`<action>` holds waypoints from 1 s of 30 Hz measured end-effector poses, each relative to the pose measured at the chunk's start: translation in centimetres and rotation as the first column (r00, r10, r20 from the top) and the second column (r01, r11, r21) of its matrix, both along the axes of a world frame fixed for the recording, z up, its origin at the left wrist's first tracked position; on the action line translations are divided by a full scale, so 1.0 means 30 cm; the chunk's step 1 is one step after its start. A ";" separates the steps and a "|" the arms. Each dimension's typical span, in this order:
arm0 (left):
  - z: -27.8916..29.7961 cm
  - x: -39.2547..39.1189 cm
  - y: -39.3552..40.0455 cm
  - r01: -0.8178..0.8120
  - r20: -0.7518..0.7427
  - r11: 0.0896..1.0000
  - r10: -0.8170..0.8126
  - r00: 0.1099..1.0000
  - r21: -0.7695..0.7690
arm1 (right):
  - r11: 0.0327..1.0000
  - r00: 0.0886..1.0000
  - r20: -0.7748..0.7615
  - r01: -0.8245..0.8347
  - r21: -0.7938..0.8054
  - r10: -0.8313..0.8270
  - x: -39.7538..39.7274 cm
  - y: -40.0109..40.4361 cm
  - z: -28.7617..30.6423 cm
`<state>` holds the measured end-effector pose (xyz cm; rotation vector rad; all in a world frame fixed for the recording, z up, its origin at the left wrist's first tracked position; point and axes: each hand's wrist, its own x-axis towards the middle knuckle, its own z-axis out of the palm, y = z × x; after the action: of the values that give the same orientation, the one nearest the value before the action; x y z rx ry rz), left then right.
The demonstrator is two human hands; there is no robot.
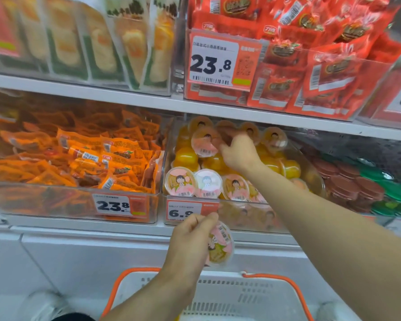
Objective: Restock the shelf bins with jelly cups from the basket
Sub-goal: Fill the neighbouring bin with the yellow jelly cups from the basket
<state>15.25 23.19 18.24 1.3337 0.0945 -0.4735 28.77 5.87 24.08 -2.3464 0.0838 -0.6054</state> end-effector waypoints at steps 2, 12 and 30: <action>-0.001 0.011 0.009 0.003 -0.024 1.000 -0.004 1.000 -0.020 | 1.000 1.000 -0.030 0.007 -0.011 -0.007 0.010 0.004 -0.001; 0.009 0.032 0.025 0.011 -0.051 0.994 -0.017 0.999 -0.106 | 0.988 0.991 -0.102 0.068 -0.141 -0.083 -0.026 0.021 0.024; 0.034 0.028 0.040 0.382 0.186 0.908 -0.411 0.893 0.173 | 0.778 0.847 -0.239 -0.275 0.565 0.474 -0.614 -0.024 -0.132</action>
<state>16.08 24.40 19.26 1.5340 -0.3435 -0.6708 10.34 5.15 20.11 -1.8384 -0.0602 0.0777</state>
